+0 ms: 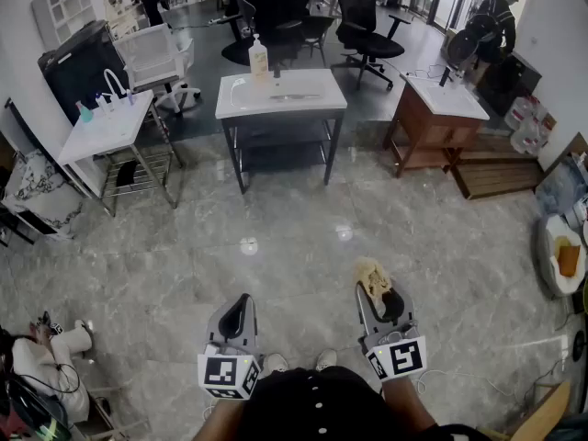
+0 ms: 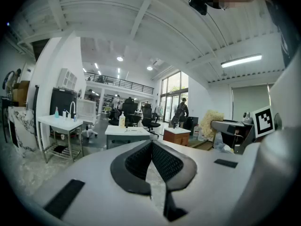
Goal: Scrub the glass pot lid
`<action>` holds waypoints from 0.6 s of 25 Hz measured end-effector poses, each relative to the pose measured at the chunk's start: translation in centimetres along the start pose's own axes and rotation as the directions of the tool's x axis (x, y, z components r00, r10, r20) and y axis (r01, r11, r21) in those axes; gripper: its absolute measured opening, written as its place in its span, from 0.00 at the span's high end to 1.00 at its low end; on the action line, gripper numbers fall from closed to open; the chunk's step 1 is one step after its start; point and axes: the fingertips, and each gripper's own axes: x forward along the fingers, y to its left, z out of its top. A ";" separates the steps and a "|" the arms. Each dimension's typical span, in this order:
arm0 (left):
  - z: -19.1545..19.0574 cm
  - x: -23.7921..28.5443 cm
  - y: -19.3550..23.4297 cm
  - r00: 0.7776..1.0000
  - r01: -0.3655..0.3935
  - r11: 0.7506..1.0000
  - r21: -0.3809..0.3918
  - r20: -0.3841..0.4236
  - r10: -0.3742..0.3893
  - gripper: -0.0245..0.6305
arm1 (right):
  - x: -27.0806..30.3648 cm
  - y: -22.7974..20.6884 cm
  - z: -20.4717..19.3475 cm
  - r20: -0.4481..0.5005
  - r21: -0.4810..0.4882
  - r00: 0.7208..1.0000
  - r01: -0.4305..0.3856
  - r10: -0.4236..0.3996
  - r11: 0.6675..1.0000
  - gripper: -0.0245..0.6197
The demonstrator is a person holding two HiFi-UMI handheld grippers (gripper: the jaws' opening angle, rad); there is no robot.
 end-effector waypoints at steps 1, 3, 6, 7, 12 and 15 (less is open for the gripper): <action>0.0 0.0 0.1 1.000 0.000 1.000 -0.001 -0.001 0.000 0.92 | 0.2 0.1 0.1 0.001 -0.002 1.000 0.000 0.000 1.000 0.72; 0.0 0.1 0.3 1.000 0.005 1.000 -0.004 -0.004 -0.005 0.92 | 0.4 0.4 0.2 0.003 -0.004 1.000 -0.001 0.001 1.000 0.72; -0.1 0.0 0.1 1.000 0.025 1.000 -0.010 -0.008 -0.025 0.92 | 0.5 1.0 0.2 0.003 -0.008 1.000 -0.004 0.004 1.000 0.72; 0.0 -0.1 0.2 1.000 0.030 0.999 -0.009 -0.006 -0.030 0.92 | 0.6 1.3 0.2 0.001 -0.009 1.000 -0.004 0.004 1.000 0.72; 0.2 -0.5 1.3 0.999 0.042 0.999 -0.008 0.000 -0.042 0.92 | 1.0 2.5 0.2 0.000 -0.011 1.000 0.004 -0.004 1.000 0.72; 0.2 -0.9 2.5 0.999 0.049 0.999 0.004 -0.001 -0.049 0.92 | 1.3 3.1 0.4 0.023 0.000 1.000 0.018 -0.018 1.000 0.72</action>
